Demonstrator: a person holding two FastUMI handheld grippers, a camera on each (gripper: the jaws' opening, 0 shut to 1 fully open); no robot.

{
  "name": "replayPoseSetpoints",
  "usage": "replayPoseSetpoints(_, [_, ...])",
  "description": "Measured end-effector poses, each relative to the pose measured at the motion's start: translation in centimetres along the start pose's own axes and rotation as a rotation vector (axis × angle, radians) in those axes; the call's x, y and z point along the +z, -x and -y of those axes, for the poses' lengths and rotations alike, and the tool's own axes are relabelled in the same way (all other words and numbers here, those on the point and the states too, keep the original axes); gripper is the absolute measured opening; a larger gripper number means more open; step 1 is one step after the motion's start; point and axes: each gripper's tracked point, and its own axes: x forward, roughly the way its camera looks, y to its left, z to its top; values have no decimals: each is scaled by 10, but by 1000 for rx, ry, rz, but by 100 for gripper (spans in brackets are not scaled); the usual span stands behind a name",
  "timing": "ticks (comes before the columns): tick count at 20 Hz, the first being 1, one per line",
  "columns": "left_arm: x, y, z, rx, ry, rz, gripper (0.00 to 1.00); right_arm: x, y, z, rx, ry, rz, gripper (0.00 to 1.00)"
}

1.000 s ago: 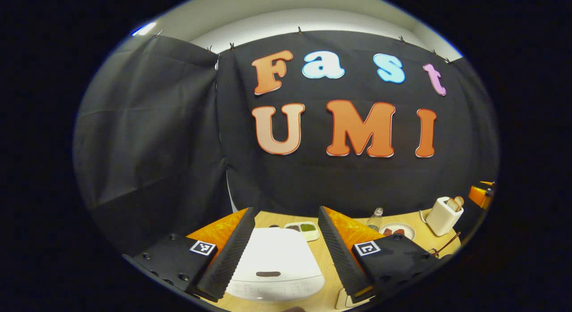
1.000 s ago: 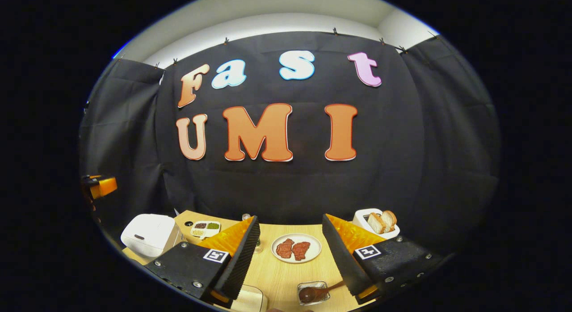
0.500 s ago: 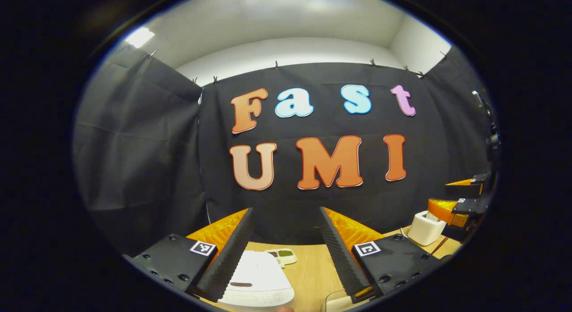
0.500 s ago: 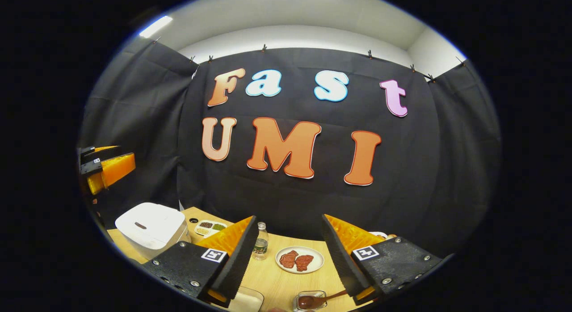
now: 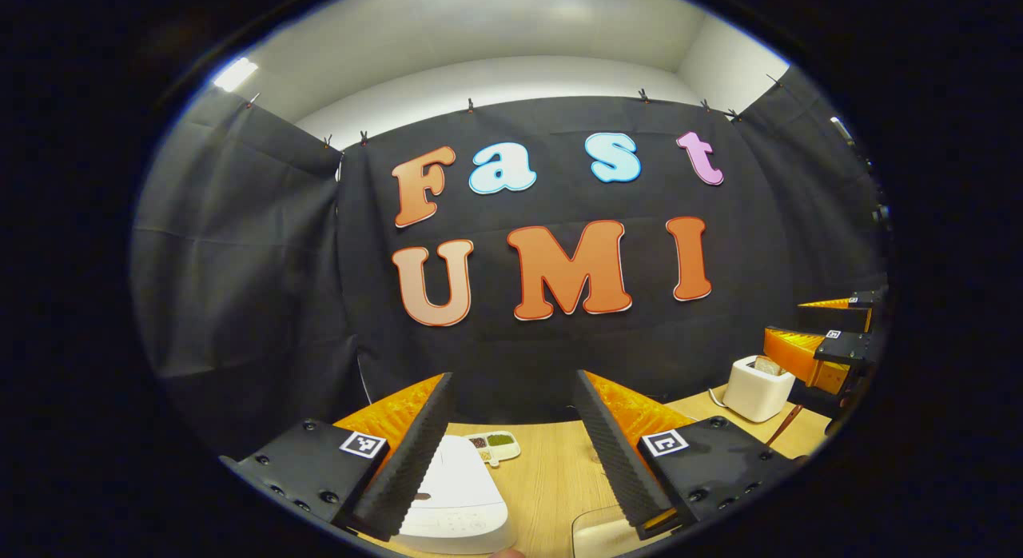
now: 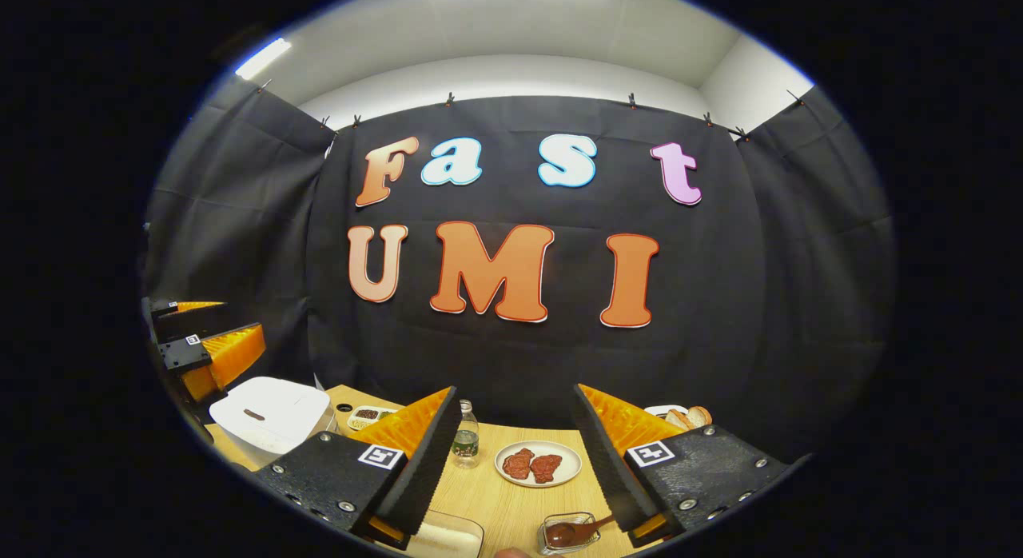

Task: Close the left gripper, press the button to open the rice cooker; take a wooden spoon from the chopstick holder with the right hand, scoop a spoonful of rice and pour it into the rice cooker, then put the wooden spoon back into the chopstick holder.

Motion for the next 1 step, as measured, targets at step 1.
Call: replayPoseSetpoints(1, [-4,-1,1,-6,-1,-18,99,-2,0,-2,5,-6,-9,87])
